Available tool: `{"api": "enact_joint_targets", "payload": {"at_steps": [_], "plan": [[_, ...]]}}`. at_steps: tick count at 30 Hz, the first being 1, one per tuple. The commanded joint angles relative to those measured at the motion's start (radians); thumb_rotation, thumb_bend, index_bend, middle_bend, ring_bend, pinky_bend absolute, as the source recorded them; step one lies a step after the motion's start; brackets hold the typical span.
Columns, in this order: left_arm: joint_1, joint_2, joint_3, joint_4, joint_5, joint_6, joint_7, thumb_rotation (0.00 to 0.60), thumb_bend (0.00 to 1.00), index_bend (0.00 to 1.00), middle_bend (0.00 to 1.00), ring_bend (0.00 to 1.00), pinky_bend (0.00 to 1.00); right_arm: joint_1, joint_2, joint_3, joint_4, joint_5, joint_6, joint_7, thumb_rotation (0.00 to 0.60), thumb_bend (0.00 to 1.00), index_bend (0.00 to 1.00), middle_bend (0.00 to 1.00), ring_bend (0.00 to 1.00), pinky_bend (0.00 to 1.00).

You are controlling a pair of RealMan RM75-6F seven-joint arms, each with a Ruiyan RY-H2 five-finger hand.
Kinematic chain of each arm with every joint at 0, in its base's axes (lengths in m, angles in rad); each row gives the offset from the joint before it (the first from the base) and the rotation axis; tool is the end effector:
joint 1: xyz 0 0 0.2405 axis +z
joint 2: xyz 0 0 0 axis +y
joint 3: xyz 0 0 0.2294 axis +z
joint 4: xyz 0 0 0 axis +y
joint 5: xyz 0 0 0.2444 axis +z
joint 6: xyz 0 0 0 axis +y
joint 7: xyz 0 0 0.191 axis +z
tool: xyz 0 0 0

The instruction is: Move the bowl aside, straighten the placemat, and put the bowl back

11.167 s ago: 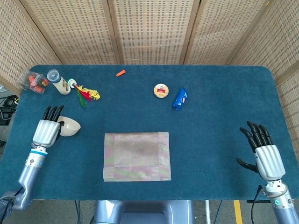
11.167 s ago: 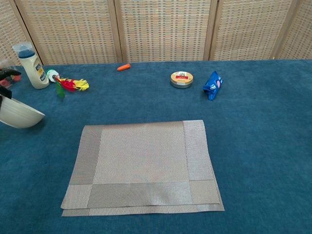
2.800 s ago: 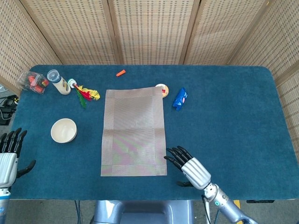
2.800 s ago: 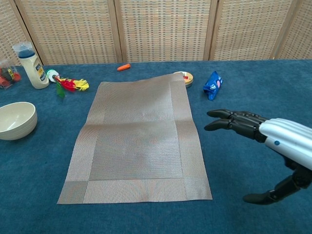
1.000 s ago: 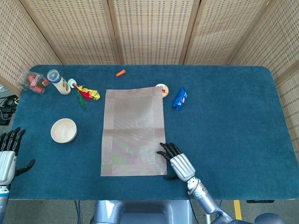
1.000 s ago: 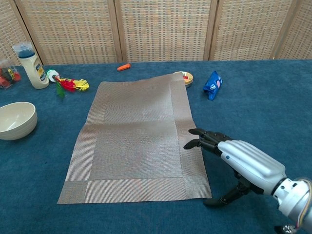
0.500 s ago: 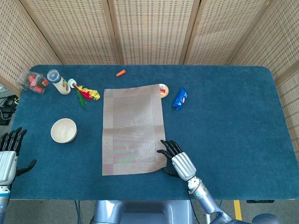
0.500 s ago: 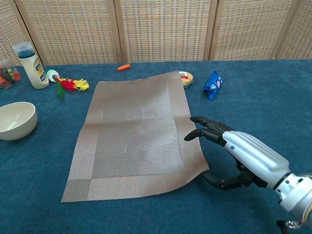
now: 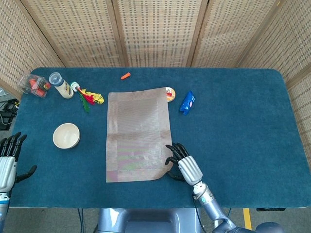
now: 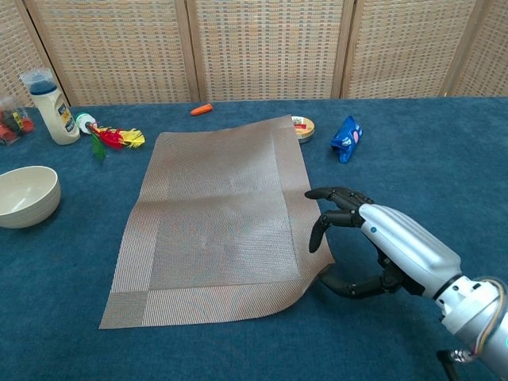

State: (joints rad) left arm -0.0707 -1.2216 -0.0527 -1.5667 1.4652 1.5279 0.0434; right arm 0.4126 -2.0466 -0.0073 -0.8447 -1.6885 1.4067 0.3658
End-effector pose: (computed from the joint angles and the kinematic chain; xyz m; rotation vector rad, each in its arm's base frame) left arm -0.3032 0.2248 0.0987 -1.3159 -0.9066 -0.9137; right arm -0.1547 -0.2702 -0.1383 1.6990 -1.1559 1.4953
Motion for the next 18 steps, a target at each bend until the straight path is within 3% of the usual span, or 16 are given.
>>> {"api": "enact_joint_targets", "payload": {"at_steps": [1,18], "plan": [[0.0,0.0,0.0,0.0,-0.001,-0.002,0.0,0.6,0.23,0.06,0.0,0.0,0.0,0.0,-0.008,-0.005,0.011,-0.001,0.002,0.005,0.6,0.45,0.52,0.19,0.0,0.01],[0.001,0.0,-0.003,0.002,0.002,-0.004,-0.011,0.6,0.23,0.08,0.0,0.0,0.0,-0.006,-0.006,-0.014,0.007,0.003,0.017,-0.001,0.6,0.6,0.57,0.22,0.0,0.02]]}}
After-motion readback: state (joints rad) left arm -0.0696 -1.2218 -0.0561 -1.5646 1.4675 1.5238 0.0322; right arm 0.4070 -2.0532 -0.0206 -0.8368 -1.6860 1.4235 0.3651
